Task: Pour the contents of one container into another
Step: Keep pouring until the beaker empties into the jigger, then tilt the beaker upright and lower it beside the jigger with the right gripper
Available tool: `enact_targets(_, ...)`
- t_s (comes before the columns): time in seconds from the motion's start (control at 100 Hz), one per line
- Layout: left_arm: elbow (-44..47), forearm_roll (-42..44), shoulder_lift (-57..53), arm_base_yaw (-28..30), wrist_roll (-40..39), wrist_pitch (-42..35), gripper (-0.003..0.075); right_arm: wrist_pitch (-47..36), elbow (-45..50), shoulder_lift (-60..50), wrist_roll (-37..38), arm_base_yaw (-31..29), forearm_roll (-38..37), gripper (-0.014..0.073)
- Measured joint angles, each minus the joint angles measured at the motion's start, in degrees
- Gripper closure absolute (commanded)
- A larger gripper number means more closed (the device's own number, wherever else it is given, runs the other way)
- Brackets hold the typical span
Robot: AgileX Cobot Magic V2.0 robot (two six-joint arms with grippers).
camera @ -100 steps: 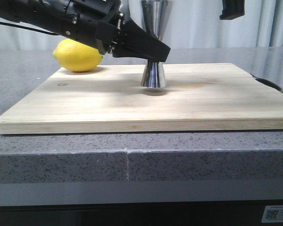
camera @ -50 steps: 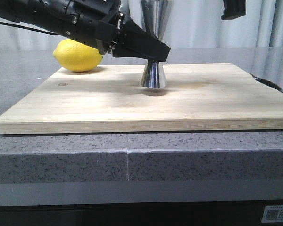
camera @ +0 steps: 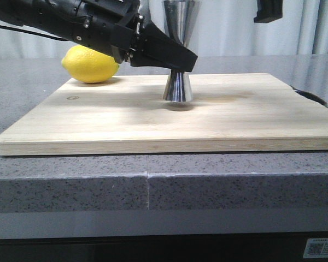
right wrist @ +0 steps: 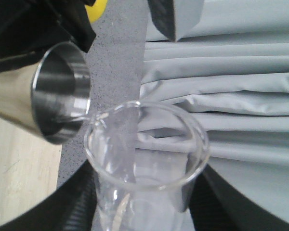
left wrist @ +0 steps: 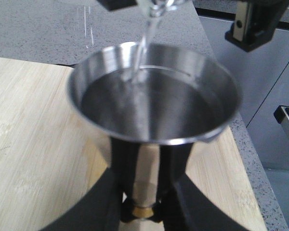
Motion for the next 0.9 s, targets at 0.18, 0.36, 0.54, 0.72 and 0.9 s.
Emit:
enact_targets(0.18,0.00,0.00,0.00,0.00,-0.04,0.00,0.0730,0.00,0.00,0.00,0.00,0.00,1.31,0.0346)
enact_targets(0.36,0.00,0.00,0.00,0.00,-0.13,0.00,0.0730,0.00,0.00,0.00,0.00,0.00,3.17,0.0346)
enact_targets(0.54,0.00,0.00,0.00,0.00,-0.13,0.00,0.0730,0.24,0.00,0.00,0.00,0.00,9.78,0.0346)
enact_targets(0.72,0.00,0.00,0.00,0.00,-0.17,0.00,0.0730,1.79,0.00,0.00,0.00,0.00,20.91,0.0346)
enact_targets(0.9,0.00,0.00,0.00,0.00,-0.17,0.00,0.0730,2.71,0.00,0.00,0.00,0.00,31.47,0.0347)
